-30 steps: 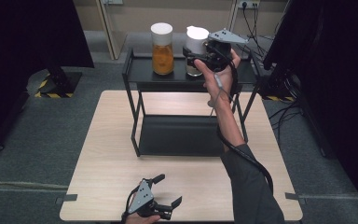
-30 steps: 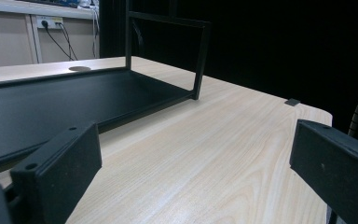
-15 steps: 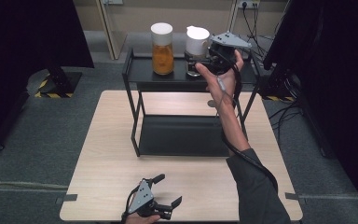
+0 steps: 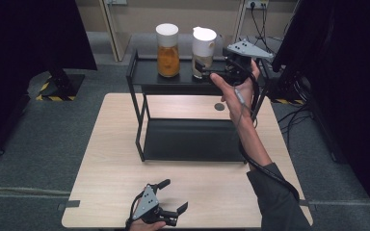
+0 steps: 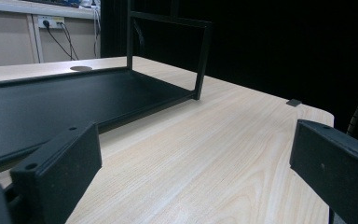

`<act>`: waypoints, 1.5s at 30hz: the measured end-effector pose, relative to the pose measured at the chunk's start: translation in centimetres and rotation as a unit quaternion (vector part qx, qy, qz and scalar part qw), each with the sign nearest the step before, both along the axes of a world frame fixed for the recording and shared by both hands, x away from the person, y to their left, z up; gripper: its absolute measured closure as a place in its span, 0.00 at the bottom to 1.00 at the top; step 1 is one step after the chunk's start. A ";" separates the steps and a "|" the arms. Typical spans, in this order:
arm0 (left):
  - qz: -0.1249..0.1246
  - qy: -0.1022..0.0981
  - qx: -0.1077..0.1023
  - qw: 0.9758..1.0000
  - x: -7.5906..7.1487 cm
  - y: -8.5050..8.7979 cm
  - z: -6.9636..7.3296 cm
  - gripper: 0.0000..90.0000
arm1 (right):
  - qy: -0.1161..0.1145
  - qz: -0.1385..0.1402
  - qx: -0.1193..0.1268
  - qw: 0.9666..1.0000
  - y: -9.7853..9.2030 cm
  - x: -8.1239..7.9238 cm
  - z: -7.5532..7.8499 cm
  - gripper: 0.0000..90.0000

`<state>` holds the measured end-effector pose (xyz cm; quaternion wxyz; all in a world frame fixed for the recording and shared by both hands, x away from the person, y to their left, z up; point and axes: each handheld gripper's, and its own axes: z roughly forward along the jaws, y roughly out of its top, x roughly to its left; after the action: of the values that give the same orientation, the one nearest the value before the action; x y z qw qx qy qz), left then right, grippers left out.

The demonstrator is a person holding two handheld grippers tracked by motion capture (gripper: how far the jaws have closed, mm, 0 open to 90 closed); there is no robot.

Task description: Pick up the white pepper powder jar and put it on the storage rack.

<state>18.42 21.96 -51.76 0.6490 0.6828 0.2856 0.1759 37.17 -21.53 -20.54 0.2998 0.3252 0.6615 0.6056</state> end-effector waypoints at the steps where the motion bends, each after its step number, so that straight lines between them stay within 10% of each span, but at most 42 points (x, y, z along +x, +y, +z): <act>1: 0.000 0.000 0.000 1.000 0.0 0.0 0.0 0.02 | -0.001 0.003 0.004 1.000 -0.2 -0.2 -0.1 0.00; 45: 0.005 -0.003 0.001 1.000 0.0 0.0 0.0 0.02 | -0.024 0.099 0.014 0.995 -4.4 -7.6 -9.0 0.00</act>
<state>18.40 21.94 -51.80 0.6479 0.6819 0.2869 0.1812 29.58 -25.96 -29.58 0.2495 0.2471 0.6748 0.6491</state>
